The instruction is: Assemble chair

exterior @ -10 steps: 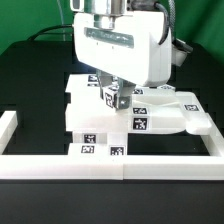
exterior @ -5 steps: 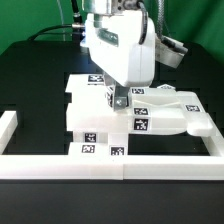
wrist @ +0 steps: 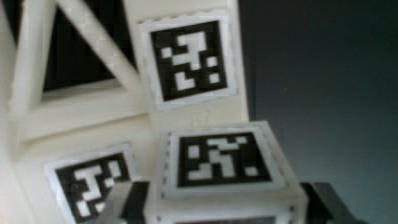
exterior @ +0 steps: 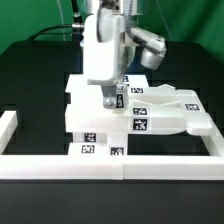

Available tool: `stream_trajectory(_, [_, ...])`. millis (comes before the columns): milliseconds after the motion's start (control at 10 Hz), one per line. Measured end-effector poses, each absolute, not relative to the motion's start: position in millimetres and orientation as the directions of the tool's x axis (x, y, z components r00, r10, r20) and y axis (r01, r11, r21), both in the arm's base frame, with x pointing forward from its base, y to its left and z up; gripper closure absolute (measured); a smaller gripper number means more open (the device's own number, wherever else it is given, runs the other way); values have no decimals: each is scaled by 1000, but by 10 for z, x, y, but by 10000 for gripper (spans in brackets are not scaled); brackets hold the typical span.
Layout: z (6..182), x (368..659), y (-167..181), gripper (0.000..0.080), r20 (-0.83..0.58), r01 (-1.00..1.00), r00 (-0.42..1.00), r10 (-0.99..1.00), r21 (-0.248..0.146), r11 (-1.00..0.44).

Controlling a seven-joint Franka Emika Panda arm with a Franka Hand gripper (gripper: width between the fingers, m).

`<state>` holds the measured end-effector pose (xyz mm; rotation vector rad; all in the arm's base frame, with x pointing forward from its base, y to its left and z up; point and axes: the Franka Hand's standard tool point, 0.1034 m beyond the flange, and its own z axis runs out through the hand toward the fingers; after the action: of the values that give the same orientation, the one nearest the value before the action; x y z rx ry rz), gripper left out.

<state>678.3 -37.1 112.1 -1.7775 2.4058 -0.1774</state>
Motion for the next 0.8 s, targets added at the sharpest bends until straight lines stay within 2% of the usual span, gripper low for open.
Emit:
stream_trajectory(400, [1128, 6784, -342, 514, -87, -841, -508, -857, -165, 515])
stream_trajectory(700, [1115, 6780, -344, 491, -74, -873, -451, -889, -168, 457])
stream_trajectory(800, [1112, 6777, -356, 316, -68, -886, -428, -901, -165, 433])
